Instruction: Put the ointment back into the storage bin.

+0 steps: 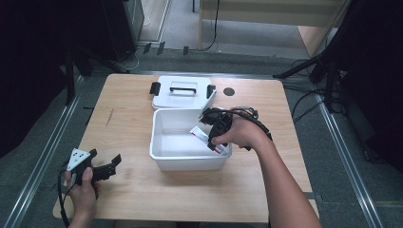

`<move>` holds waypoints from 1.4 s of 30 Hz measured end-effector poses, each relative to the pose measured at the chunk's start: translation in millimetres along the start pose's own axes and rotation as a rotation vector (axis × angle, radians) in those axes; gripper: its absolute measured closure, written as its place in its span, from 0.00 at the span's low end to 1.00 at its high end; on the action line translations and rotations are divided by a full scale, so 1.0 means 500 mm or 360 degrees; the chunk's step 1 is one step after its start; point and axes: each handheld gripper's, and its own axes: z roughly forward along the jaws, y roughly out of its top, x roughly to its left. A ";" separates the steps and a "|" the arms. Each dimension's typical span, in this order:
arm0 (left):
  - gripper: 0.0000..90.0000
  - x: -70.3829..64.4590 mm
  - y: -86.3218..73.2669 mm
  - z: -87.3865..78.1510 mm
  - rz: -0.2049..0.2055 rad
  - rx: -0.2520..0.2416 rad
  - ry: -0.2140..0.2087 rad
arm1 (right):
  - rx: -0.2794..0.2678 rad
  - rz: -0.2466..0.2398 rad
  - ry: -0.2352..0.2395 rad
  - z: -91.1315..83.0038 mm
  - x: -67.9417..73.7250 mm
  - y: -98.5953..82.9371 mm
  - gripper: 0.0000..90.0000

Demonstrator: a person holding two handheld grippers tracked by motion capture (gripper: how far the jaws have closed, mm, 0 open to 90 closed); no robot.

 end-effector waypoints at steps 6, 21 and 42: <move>0.00 0.000 0.000 0.000 0.0003 0.0002 0.0001 | 0.0040 -0.0009 -0.0023 0.014 0.005 0.001 0.80; 0.00 0.000 0.000 0.000 0.0002 0.0001 0.0000 | 0.0135 -0.0108 -0.0086 0.046 0.022 0.017 0.80; 0.00 0.000 0.000 0.000 0.0001 0.0011 -0.0009 | 0.0302 -0.0265 -0.0153 0.089 0.029 0.032 0.80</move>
